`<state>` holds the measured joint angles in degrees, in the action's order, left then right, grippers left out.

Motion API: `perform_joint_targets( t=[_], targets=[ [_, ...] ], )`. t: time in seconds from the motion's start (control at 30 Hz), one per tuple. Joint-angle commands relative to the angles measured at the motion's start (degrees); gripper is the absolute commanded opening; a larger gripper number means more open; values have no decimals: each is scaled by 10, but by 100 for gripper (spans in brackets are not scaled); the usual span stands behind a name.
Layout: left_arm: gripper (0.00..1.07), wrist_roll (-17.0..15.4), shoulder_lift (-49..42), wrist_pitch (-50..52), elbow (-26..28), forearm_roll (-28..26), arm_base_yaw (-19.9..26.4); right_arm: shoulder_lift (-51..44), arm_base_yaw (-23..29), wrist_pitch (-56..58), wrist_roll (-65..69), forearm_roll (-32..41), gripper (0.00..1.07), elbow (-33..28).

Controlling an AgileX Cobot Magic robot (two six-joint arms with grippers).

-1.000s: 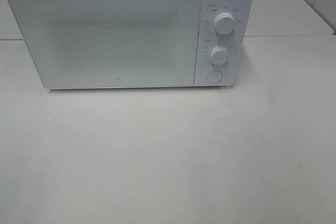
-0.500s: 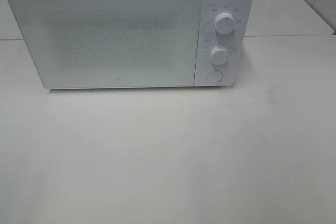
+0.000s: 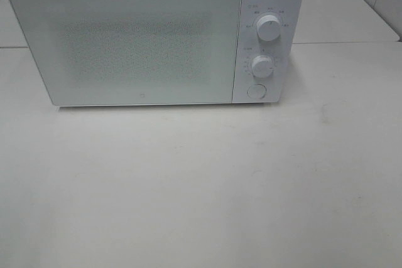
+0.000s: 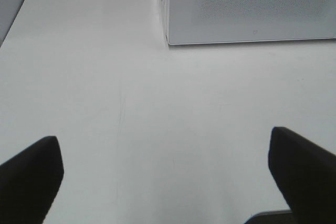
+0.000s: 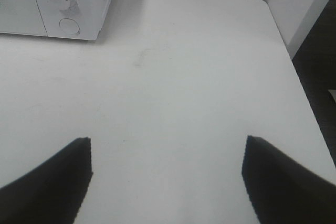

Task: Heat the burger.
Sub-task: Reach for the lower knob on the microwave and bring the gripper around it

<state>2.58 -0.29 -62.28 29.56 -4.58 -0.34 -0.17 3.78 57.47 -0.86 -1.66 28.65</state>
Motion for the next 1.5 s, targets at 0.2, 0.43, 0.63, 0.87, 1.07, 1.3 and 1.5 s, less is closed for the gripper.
perform_joint_targets(
  t=[0.2, 0.43, 0.63, 0.87, 1.07, 1.3, 1.5],
  targets=[
    [99, -5, -13, 8, 0, -6, 1, -9, -3, -23, -1, -6, 76, 9],
    [99, -5, -13, 8, 0, -6, 1, 38, -3, -82, -1, -4, 76, 17],
    [99, -5, -13, 8, 0, -6, 1, 104, -3, -133, -1, -3, 76, 13],
    [99, -5, -13, 8, 0, -6, 1, 172, -3, -200, -1, -3, 76, -7],
    [99, -5, -13, 8, 0, -6, 1, 227, -3, -272, -1, -3, 76, -28],
    [99, -5, -13, 8, 0, -6, 1, 305, -3, -391, -1, -3, 76, -53],
    [99, -5, -13, 8, 0, -6, 1, 365, -3, -489, 9, -1, 76, -61]
  ],
)
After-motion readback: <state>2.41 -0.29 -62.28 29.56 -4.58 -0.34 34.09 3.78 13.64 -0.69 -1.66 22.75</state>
